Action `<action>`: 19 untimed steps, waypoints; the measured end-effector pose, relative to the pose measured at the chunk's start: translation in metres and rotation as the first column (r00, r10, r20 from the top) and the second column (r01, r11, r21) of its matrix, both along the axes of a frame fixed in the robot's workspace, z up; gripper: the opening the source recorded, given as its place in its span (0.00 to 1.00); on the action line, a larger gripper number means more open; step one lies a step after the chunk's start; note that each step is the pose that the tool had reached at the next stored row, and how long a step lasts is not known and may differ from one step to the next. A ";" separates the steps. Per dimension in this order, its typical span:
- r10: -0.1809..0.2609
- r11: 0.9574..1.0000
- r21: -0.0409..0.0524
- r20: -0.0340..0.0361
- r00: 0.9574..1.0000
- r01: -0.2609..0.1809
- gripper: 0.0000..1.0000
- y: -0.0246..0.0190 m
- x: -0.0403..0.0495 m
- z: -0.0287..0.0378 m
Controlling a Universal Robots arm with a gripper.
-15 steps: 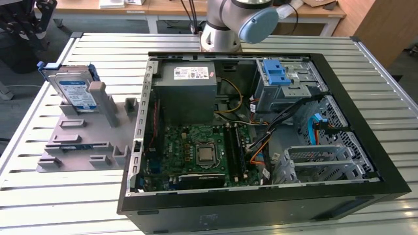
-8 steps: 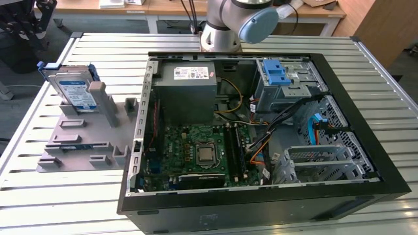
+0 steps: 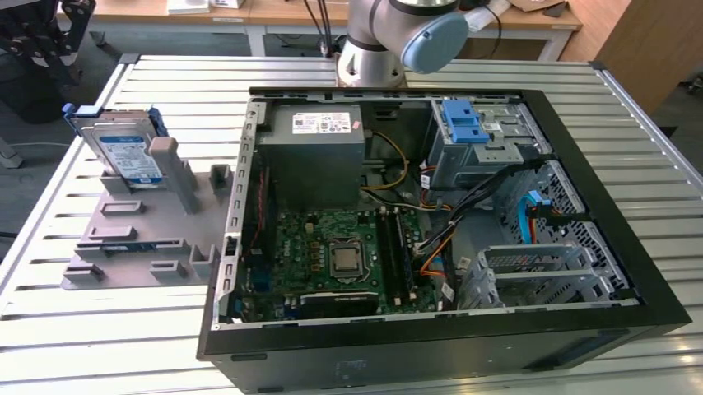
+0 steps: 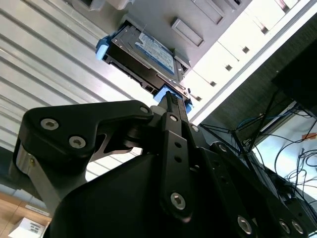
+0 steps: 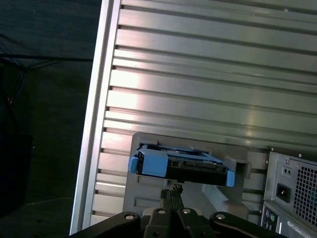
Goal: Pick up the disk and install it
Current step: 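Pick up the disk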
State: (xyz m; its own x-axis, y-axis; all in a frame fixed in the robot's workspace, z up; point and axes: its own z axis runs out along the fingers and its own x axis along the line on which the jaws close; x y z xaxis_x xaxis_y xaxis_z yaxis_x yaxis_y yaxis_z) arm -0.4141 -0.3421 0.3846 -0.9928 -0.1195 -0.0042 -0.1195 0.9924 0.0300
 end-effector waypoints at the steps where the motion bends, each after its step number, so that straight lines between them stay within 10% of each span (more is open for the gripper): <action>1: 0.004 1.000 0.000 0.000 1.000 -0.004 0.11 0.0000 0.0000 0.0000; 19: 0.053 0.999 0.000 0.000 0.999 -0.053 0.11 0.0000 -0.0004 -0.0005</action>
